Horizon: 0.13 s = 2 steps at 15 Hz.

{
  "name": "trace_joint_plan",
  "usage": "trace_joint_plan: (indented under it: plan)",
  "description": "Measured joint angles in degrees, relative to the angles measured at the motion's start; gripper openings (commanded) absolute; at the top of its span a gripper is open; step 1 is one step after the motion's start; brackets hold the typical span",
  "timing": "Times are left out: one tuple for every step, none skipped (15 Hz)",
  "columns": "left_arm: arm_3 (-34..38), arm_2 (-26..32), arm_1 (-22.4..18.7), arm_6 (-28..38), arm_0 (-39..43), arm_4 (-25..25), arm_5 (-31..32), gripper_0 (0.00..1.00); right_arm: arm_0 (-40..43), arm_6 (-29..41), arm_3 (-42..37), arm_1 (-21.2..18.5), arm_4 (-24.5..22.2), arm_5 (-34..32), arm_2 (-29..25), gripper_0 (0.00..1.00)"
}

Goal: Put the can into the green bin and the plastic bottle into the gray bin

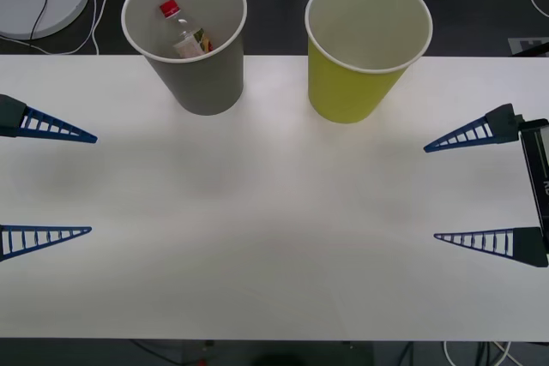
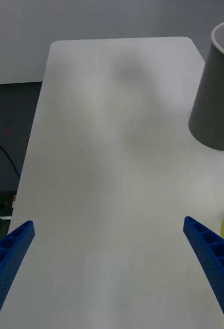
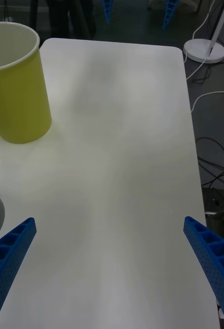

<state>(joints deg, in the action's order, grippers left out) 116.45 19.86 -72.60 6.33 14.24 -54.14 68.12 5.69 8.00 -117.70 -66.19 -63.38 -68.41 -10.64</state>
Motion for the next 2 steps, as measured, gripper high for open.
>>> trace_joint_plan:
  plan:
    - [0.00, 0.00, 0.00, 0.00, 0.00, 0.00, 0.00, 1.00, 0.02, 0.04, -0.03, 0.00, 0.04, -0.08, 0.00, 1.00]
    - [0.00, 0.00, 0.00, 0.00, 0.00, 0.00, 0.00, 1.00, 0.02, 0.16, 0.00, 0.00, 0.09, -0.11, 0.00, 1.00]
